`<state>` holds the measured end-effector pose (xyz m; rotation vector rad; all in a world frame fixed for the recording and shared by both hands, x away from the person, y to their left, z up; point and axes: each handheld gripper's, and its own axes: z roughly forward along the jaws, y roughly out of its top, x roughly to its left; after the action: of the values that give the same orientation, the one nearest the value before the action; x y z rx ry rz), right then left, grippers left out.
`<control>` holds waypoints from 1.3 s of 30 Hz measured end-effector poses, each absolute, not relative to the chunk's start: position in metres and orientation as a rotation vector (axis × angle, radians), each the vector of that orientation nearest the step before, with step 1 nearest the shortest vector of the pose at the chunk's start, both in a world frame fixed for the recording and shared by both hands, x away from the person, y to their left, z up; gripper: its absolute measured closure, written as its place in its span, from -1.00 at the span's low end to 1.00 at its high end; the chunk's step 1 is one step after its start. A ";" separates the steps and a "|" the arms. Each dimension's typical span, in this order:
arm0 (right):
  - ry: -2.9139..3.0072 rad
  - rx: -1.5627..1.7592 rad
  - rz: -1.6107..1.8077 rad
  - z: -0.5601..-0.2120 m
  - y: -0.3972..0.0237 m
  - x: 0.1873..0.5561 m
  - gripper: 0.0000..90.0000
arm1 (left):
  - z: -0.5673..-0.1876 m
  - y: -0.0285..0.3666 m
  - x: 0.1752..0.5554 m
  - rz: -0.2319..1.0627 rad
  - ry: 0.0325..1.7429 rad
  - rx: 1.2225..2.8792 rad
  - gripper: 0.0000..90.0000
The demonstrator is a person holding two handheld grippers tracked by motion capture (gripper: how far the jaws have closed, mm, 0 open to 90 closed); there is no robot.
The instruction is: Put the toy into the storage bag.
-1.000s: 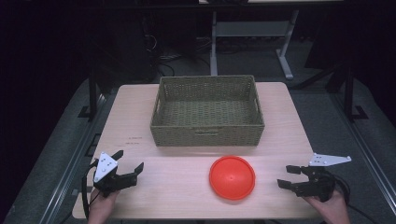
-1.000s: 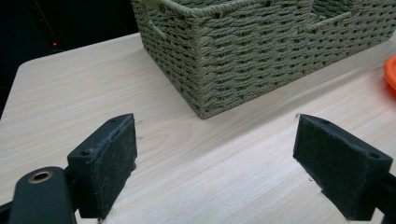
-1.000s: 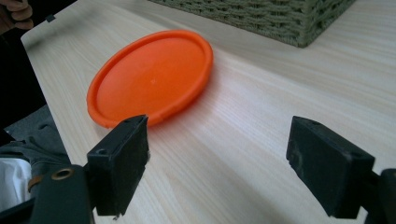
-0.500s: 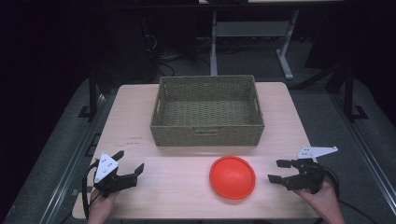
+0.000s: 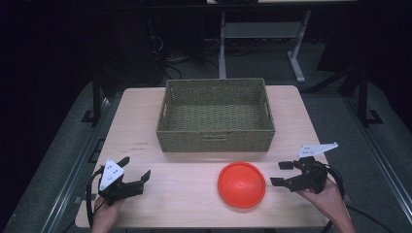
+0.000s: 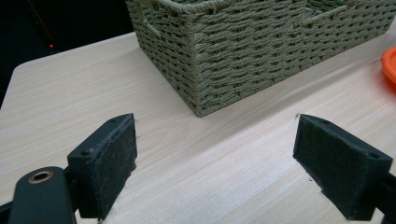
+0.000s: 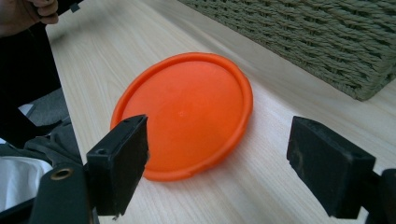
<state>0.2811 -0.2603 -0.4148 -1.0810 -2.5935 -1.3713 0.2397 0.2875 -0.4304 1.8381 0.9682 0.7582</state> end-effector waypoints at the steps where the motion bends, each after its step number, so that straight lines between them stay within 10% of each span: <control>1: -2.594 -1.081 -1.371 -0.415 -0.260 0.281 -0.56 | -0.430 0.288 0.240 0.758 0.968 1.836 -0.72; 27: -2.611 -1.045 -1.212 -0.412 -0.223 0.310 -0.51 | -0.431 0.286 0.240 0.762 0.968 1.846 -0.72; 39: -2.579 -1.093 -1.061 -0.429 -0.220 0.326 -0.13 | -0.432 0.284 0.241 0.763 0.966 1.844 -0.72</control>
<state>0.3260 -0.2197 -0.4295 -1.0929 -2.5785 -1.0611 0.2413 0.2844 -0.4317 1.8439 0.9660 0.7631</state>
